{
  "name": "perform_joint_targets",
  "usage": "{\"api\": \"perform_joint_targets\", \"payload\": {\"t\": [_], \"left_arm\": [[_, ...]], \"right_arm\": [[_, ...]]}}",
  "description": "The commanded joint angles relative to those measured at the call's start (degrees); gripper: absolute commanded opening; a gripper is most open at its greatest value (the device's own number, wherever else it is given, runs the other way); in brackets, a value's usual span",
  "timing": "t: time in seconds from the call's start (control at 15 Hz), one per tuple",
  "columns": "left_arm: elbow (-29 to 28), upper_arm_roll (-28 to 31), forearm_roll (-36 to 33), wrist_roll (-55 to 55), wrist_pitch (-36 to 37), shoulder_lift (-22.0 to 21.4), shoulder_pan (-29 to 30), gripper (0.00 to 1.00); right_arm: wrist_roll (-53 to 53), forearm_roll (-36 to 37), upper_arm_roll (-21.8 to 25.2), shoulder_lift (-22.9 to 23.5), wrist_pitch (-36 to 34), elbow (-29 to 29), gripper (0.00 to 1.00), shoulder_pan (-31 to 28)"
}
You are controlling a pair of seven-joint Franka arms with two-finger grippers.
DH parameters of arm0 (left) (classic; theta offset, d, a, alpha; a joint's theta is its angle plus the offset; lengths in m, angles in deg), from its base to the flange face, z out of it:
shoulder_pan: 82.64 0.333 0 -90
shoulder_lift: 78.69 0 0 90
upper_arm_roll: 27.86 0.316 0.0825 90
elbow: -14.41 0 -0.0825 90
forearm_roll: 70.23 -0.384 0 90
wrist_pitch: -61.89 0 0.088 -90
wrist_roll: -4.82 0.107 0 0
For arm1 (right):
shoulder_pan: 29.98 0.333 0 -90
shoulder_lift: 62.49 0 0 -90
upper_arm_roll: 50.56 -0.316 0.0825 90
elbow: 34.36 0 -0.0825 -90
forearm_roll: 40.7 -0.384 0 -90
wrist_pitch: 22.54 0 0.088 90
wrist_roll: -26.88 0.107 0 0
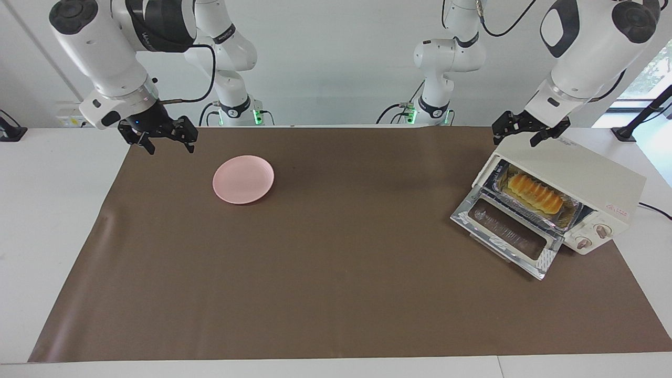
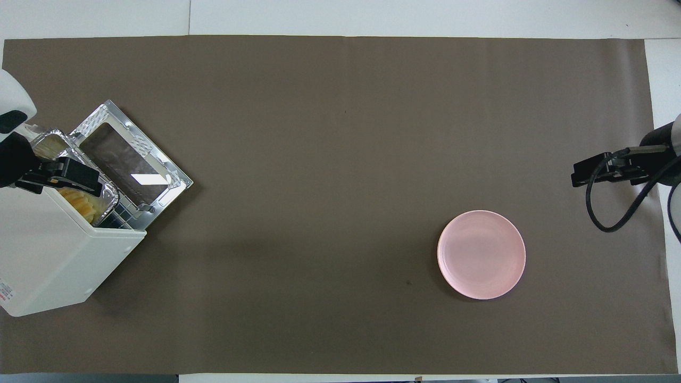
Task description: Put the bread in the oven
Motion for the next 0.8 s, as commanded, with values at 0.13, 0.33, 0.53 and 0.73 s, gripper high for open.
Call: {"api": "perform_joint_targets", "payload": {"t": [0.13, 0.33, 0.53, 0.73], "left_arm": [[0.2, -1.17, -0.88, 1.17, -2.02, 0.17, 1.0, 1.0], [0.46, -1.17, -0.62, 1.17, -2.38, 0.26, 1.0, 1.0], [0.55, -1.17, -0.53, 1.08, -2.47, 0.35, 1.0, 1.0], [0.46, -1.17, -0.53, 1.08, -2.65, 0.26, 1.0, 1.0]], "right_arm": [[-1.52, 0.8, -0.52, -0.96, 0.24, 0.9, 1.0, -0.83], [-1.52, 0.8, -0.52, -0.87, 0.24, 0.9, 1.0, -0.83], [-1.52, 0.8, -0.52, -0.87, 0.24, 0.9, 1.0, -0.83], [-1.52, 0.8, -0.52, -0.87, 0.24, 0.9, 1.0, -0.83]]}}
